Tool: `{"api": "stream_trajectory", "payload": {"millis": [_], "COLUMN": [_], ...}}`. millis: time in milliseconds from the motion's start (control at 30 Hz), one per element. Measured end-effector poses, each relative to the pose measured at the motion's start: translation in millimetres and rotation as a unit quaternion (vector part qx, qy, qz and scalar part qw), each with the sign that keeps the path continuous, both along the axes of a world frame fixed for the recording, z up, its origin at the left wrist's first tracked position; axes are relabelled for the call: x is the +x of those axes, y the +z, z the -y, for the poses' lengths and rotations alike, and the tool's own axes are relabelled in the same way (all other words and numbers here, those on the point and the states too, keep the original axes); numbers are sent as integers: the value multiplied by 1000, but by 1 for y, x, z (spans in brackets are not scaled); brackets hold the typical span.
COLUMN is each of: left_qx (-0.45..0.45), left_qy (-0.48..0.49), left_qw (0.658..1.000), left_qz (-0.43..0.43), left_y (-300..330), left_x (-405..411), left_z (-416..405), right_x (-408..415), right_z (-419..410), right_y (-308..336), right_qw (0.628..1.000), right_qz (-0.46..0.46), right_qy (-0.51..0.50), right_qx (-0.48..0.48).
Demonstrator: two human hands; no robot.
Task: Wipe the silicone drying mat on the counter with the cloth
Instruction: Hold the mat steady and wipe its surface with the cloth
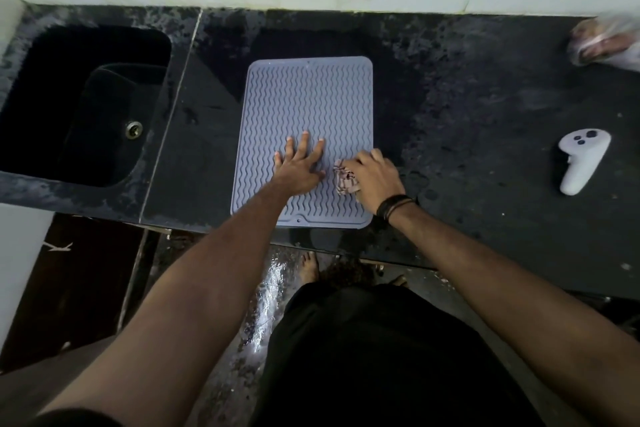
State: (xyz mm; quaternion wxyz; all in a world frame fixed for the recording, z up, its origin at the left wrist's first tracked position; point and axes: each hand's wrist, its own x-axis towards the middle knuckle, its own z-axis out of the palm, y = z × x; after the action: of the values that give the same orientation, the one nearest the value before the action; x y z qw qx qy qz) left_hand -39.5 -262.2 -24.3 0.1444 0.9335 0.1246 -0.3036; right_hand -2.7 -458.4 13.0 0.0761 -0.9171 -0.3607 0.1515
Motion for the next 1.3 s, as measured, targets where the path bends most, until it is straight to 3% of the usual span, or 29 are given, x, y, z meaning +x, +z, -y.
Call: {"api": "stream_trajectory", "payload": {"millis": [367, 600, 967, 1033, 1167, 1233, 1300], "left_qx": [1, -12, 1, 1, -105, -86, -28], "left_qy": [4, 4, 1, -2, 62, 126, 190], "left_qw": [1000, 1000, 1000, 1000, 991, 982, 965], "left_qz": [7, 14, 16, 11, 61, 111, 177], "left_y": [-4, 1, 1, 6, 24, 30, 32], "left_x": [-1, -3, -3, -2, -10, -25, -45], "left_z": [2, 3, 5, 3, -24, -50, -78], "right_x": [-43, 7, -60, -48, -19, -11, -5], "right_z": [63, 21, 58, 52, 21, 4, -6], "right_y": [-11, -3, -9, -4, 5, 10, 12], "right_qw": [998, 997, 997, 999, 972, 936, 917], "right_qz": [-8, 2, 32, -18, -170, -225, -249], "right_qy": [59, -74, 31, 16, -115, -181, -216], "right_qx": [-17, -4, -64, -37, 115, 200, 224]}}
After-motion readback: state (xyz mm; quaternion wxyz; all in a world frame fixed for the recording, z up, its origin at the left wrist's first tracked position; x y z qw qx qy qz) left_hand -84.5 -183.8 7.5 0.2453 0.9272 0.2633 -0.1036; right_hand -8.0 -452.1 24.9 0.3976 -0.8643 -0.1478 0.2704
